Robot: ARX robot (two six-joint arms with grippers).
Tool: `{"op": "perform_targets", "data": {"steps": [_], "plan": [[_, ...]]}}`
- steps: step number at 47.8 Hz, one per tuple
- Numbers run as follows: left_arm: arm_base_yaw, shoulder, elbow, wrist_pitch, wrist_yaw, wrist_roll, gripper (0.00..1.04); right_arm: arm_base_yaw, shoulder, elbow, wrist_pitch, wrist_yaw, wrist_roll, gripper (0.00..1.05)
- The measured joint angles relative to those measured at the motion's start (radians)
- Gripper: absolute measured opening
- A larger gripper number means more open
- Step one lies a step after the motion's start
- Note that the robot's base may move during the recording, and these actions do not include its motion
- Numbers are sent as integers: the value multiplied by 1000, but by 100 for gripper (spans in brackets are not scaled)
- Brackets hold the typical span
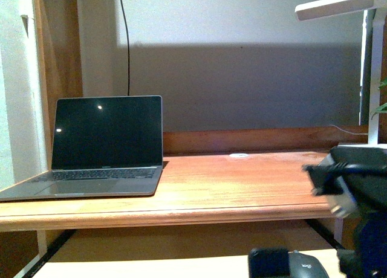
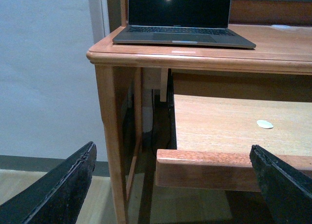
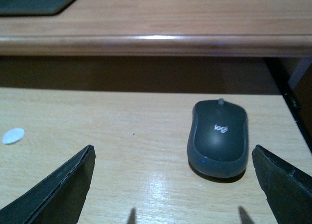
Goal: Place mouse
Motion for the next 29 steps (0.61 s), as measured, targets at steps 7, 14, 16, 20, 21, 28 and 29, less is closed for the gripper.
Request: {"op": "perform_targets", "data": {"steps": [7, 14, 16, 20, 21, 28, 29], "plan": [[0, 0, 0, 0, 0, 0, 97, 9, 109, 58, 10, 47, -31, 97], [0, 0, 0, 0, 0, 0, 97, 8, 182, 134, 4, 109, -65, 97], [0, 0, 0, 0, 0, 0, 97, 8, 200, 155, -3, 129, -74, 97], [0, 0, 0, 0, 0, 0, 97, 8, 228, 193, -31, 150, -84, 97], [0, 0, 0, 0, 0, 0, 97, 8, 234, 201, -42, 153, -85, 97], [0, 0, 0, 0, 0, 0, 97, 5, 275, 241, -103, 188, -84, 97], [0, 0, 0, 0, 0, 0, 97, 4, 282, 248, -114, 194, -84, 97]]}}
